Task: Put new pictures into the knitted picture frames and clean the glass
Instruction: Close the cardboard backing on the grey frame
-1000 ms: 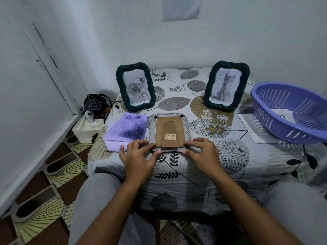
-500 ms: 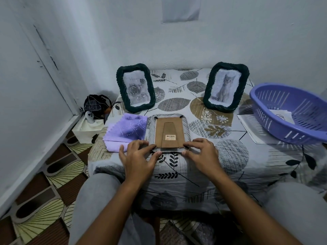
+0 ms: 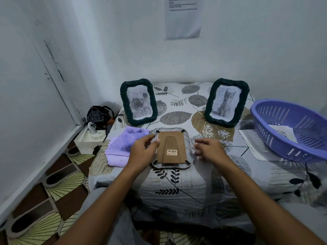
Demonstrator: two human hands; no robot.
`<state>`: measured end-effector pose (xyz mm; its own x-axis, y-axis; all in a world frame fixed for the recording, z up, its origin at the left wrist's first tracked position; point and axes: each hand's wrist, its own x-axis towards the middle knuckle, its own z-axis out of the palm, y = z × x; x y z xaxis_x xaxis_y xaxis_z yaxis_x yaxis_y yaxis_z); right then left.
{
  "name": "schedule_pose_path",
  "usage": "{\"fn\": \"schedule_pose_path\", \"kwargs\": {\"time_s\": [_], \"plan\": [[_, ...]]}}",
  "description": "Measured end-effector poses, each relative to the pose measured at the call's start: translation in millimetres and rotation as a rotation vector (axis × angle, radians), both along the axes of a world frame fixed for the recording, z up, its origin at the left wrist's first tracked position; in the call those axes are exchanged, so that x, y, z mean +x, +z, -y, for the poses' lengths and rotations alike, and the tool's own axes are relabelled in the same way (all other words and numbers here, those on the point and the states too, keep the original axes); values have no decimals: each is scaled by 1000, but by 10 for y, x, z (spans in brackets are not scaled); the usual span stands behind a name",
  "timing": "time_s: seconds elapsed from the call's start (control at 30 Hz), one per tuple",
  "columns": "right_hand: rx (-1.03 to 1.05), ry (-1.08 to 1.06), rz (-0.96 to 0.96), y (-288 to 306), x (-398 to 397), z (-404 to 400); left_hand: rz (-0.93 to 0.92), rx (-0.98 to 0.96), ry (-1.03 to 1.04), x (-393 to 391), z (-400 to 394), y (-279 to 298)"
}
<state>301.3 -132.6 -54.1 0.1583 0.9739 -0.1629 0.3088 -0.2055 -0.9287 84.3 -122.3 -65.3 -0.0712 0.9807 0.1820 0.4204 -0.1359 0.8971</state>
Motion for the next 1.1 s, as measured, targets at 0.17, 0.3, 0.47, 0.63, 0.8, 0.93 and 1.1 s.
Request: {"fn": "schedule_pose_path", "kwargs": {"time_s": [0.17, 0.3, 0.47, 0.63, 0.8, 0.93, 1.1], "plan": [[-85, 0, -31, -20, -49, -126, 173, -182, -2, 106, -133, 60], [-131, -59, -88, -18, -71, -167, 300, -221, 44, 156, -140, 71], [-183, -106, -514, 175, -28, -118, 477, -298, 65, 166, -149, 113], [-185, -13, -700, 368, 128, -117, 538, -318, -39, 217, -128, 183], [-27, -41, -660, 633, 118, -91, 524, -274, -126, 448, -109, 434], [131, -46, -515, 812, 79, -1, 492, -171, -161, 699, -112, 700], [402, -33, -181, 832, 0, 79, 671, -243, -219, 872, -122, 891]]}}
